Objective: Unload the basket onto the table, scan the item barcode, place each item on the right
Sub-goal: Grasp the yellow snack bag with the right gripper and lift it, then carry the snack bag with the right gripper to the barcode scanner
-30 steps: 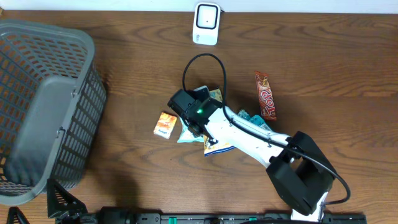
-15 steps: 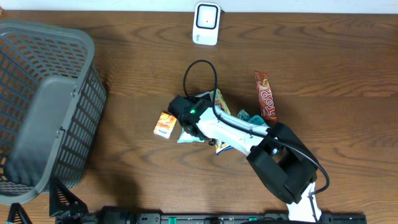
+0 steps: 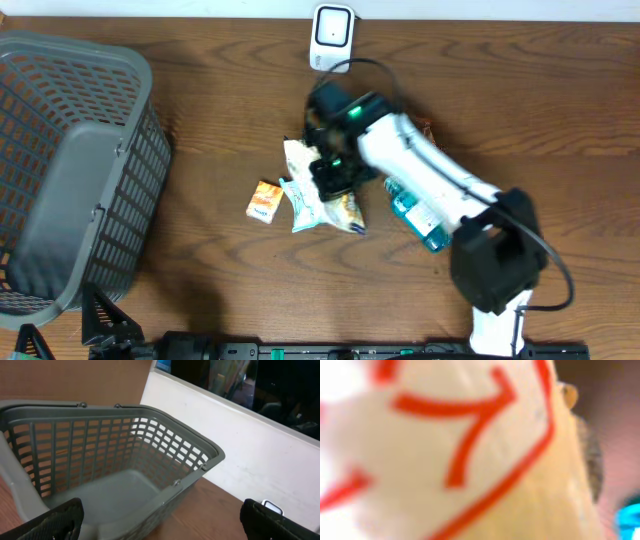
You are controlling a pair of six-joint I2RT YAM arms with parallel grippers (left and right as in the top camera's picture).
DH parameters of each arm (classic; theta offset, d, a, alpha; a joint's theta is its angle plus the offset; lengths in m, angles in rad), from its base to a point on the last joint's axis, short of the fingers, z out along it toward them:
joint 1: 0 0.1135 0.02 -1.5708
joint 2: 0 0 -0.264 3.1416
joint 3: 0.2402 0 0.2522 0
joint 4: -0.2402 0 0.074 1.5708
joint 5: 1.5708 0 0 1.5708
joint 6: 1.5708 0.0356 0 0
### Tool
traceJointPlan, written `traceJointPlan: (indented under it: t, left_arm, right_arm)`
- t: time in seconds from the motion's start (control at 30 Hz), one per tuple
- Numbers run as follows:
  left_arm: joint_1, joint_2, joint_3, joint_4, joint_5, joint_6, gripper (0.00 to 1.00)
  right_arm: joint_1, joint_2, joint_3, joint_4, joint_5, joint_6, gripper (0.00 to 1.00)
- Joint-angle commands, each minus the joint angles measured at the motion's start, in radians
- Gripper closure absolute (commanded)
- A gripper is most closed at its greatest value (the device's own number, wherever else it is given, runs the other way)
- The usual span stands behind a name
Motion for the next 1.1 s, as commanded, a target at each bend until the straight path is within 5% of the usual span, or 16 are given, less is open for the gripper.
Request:
traceJointPlan:
  t: [0.0, 0.2, 0.67, 1.07]
  left_arm:
    - [-0.004, -0.002, -0.006, 0.003, -0.014, 0.024, 0.01]
    - [-0.004, -0.002, -0.006, 0.003, -0.014, 0.024, 0.0]
    - [-0.004, -0.002, -0.006, 0.002, -0.014, 0.024, 0.0]
    - [-0.004, -0.002, -0.006, 0.002, -0.014, 0.024, 0.0]
  right_arm:
    - [-0.08, -0.029, 0.014, -0.072, -0.606, -0.385, 0.99]
    - [-0.14, -0.029, 0.014, -0.111, -0.917, -0.382, 0.99]
    - [-0.12, -0.04, 0.014, -0.18, -0.827, -0.495, 0.98]
    - [-0.063, -0.371, 0.014, -0.216, -0.351, -0.399, 0.98]
